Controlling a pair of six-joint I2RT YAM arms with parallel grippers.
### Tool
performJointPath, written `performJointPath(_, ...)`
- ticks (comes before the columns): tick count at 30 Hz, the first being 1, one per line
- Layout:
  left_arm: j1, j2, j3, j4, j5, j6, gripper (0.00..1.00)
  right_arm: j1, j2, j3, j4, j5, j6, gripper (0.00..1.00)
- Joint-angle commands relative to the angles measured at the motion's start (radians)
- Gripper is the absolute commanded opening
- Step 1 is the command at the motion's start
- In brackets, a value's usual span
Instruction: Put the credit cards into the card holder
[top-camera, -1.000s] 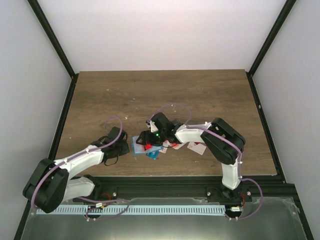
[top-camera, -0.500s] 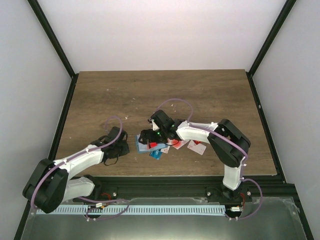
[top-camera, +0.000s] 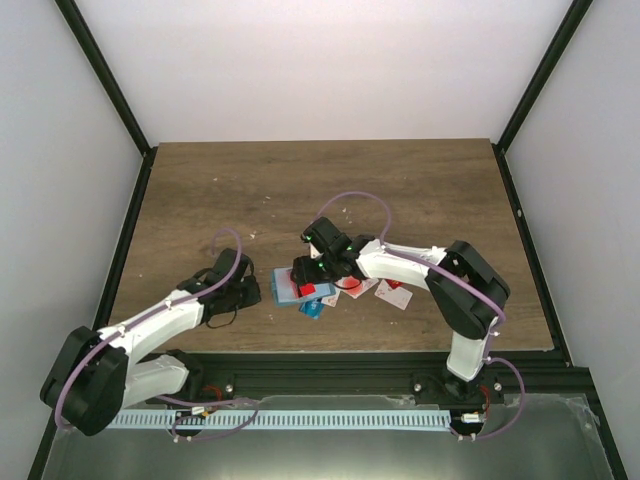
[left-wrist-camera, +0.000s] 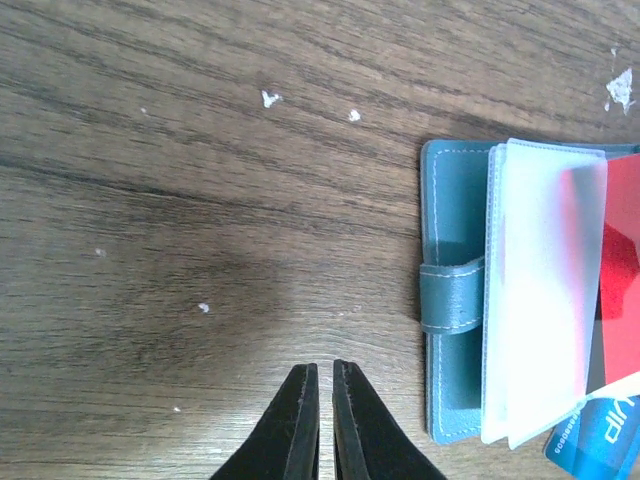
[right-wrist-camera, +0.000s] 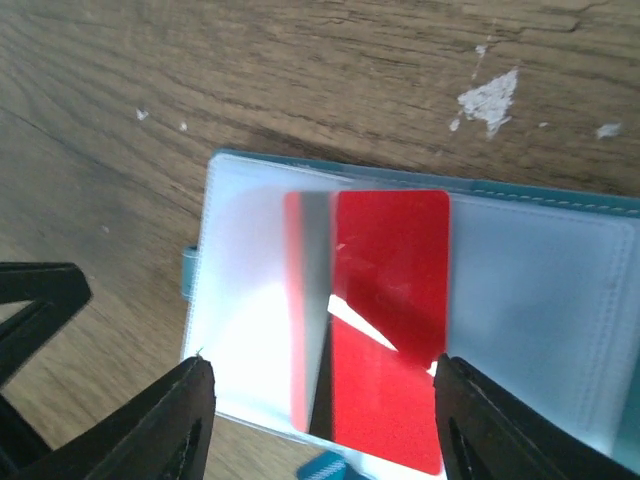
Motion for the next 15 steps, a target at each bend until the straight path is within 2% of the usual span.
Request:
performJointPath(1,-0.004,0.010,0.023,0.023,0.046,0.029,0.07,0.002,-0.023,0.014,-0.020,0.076,-0.024,0.55)
performJointPath(3,-0.005,0.024,0.021,0.040,0.063,0.030,0.07,0.003,-0.017,0.009,-0.020,0.097,-0.032,0.47)
performJointPath(6,-0.006,0.043,0.018,0.069,0.093,0.058,0.06,0.003,0.003,0.008,-0.020,0.118,-0.039,0.42)
performJointPath(15,-0.008,0.115,0.002,0.130,0.134,0.066,0.05,0.003,0.049,-0.015,0.018,0.073,-0.026,0.43)
